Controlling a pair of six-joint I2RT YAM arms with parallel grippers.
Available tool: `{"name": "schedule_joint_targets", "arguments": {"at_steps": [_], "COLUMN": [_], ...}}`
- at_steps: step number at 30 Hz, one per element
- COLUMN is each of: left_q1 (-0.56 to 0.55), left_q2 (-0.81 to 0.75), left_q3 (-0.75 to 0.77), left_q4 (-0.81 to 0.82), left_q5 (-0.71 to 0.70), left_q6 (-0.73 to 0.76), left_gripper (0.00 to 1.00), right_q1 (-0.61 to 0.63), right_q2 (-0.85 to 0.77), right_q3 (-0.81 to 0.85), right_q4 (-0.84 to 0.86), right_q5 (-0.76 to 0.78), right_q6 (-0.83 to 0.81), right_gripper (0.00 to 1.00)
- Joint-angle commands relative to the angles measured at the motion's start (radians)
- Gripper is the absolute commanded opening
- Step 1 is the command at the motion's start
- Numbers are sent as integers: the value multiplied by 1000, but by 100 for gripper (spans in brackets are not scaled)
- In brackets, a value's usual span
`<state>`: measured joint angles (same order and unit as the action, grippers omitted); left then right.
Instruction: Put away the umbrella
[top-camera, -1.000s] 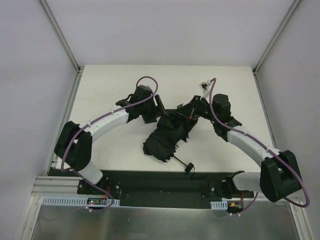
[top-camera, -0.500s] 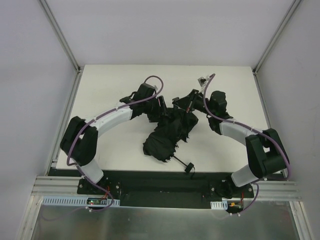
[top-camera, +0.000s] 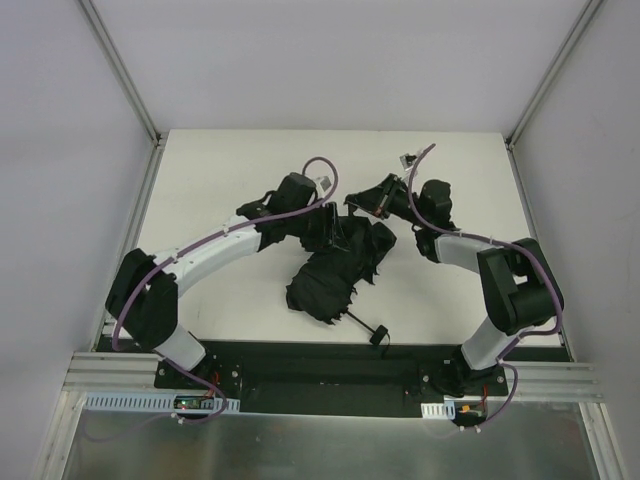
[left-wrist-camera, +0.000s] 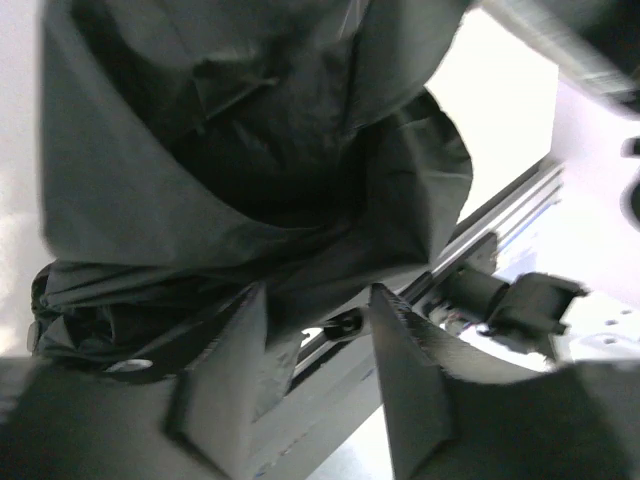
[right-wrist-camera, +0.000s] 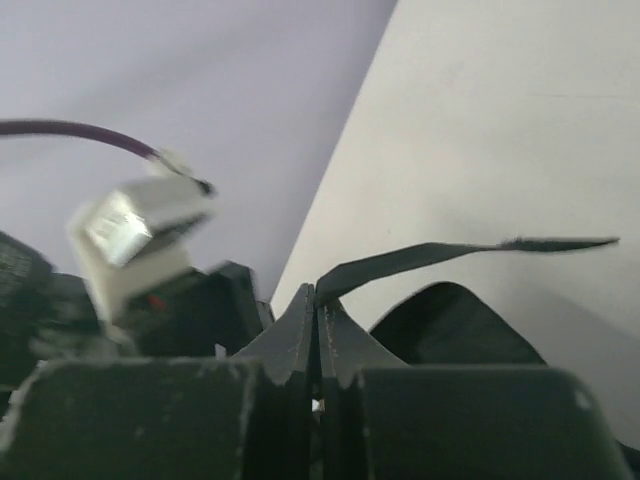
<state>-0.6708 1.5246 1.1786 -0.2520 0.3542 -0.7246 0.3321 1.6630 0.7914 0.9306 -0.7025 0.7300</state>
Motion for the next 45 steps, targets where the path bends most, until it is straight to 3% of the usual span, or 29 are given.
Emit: {"name": "schedule_joint_targets", "arguments": {"at_steps": [1,4,8,12,18,21,25,26,28,30,33,35,37,39,43,45], "left_q1": [-36,-38,-38,-36,-36,-36,-35,-36,-36,-36,-36,-36,-36,-36,-35,-30], "left_q2": [65,31,17,66,123,131,128,129,135,137,131,129,120,112,109,109], "left_q3": [-17,-57,-73,-73,-65,-66,-74,-73,-60,-51,-40,-36,-37,-34,-48,-54], "left_q4": [-6,8,10,10,10,10,10,10,10,10,10,10,10,10,10,10], "left_q5": [32,-26,-75,-64,-46,-28,-24,-23,-5,6,17,35,55,65,61,63], "left_q6": [28,5,7,-12,-36,-39,-38,-38,-41,-39,-39,-44,-50,-49,-62,-65], "left_gripper": [37,25,17,17,17,18,19,19,20,20,22,25,29,33,42,41], "right_q1": [33,33,-10,-71,-151,-188,-173,-162,-156,-154,-148,-143,-130,-119,-108,-94], "right_q2": [-55,-62,-5,56,216,196,123,106,87,58,3,7,29,46,106,87], "right_q3": [52,51,8,-60,-11,-32,86,133,205,223,169,160,196,230,308,341], "right_q4": [240,234,201,197,163,70,-431,-631,-809,-886,-801,-742,-757,-765,-716,-681], "right_q5": [49,78,67,58,-66,-48,9,33,38,35,17,14,27,47,-3,-41], "right_q6": [172,169,115,45,2,-24,-193,-246,-308,-288,-189,-121,-103,-109,-116,-113], "right_gripper": [0,1,2,7,8,9,29,36,46,55,69,70,69,60,13,0]}}
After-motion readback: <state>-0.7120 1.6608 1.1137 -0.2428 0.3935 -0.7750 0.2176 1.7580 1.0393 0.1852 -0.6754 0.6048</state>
